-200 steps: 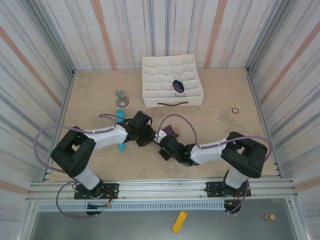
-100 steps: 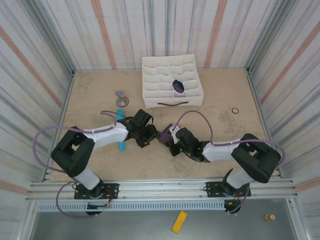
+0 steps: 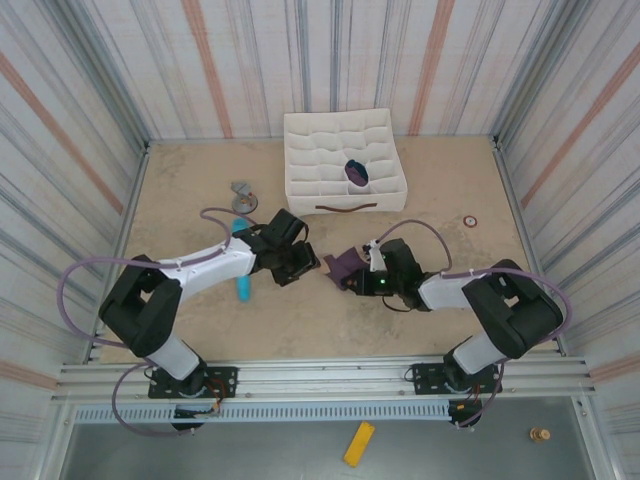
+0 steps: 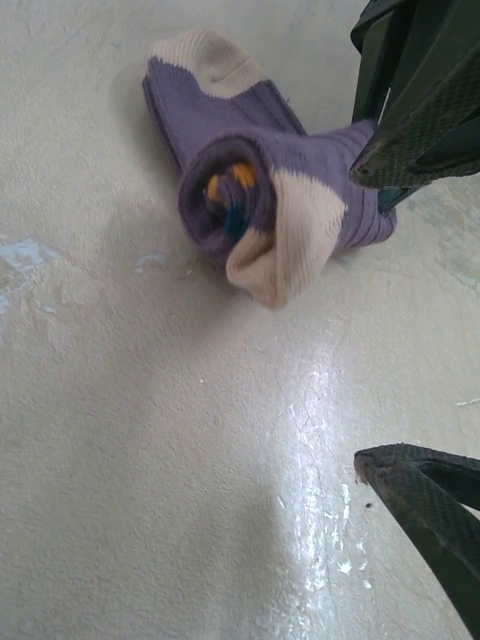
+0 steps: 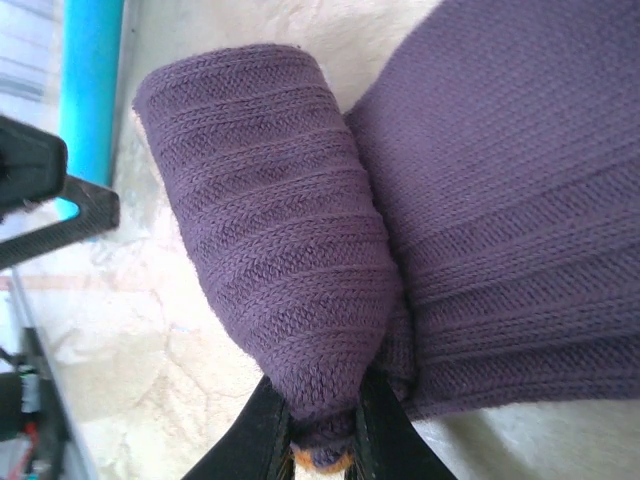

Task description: Roll the socks

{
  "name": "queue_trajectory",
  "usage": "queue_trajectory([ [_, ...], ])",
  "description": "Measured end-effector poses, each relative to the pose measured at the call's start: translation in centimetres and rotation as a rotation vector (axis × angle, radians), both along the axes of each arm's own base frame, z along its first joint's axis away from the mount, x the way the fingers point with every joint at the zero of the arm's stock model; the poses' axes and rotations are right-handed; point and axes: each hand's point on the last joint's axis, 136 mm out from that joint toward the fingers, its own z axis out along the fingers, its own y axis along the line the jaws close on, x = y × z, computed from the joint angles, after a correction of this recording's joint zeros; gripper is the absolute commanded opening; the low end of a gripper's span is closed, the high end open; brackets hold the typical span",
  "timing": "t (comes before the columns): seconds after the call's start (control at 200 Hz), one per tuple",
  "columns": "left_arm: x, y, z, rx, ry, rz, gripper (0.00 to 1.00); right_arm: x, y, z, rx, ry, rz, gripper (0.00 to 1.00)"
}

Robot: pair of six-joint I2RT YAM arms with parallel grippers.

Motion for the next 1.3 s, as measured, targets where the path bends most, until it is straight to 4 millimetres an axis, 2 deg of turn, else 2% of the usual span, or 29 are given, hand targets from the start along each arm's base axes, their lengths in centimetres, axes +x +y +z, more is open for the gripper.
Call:
queue_trajectory([
  [0.25, -0.7, -1.4, -0.4, -0.006, -0.005, -0.039, 0.63, 0.3, -1.4, -0.3, 0.093, 0.184, -0.075, 0.00],
  [0.516, -0.4, -4.9, -0.7, -0.048, -0.060, -0.111, 0.60, 0.5, -1.8, -0.8, 0.230, 0.398, -0.129, 0.00],
  [0.656, 0.3, -6.3, -0.9, -0.063, -0.083, -0.128, 0.60, 0.6, -2.0, -0.9, 0.255, 0.445, -0.154, 0.00],
  [1.057, 2.1, -8.0, -2.5, -0.052, -0.097, -0.142, 0.56, 0.6, -2.6, -1.0, 0.291, 0.512, -0.209, 0.00],
  [1.212, 3.0, -8.9, -3.1, -0.050, -0.097, -0.146, 0.44, 0.6, -2.6, -1.0, 0.292, 0.515, -0.213, 0.00],
  [1.297, 3.2, -9.3, -3.2, -0.054, -0.094, -0.146, 0.34, 0.6, -2.7, -0.9, 0.290, 0.509, -0.217, 0.12],
])
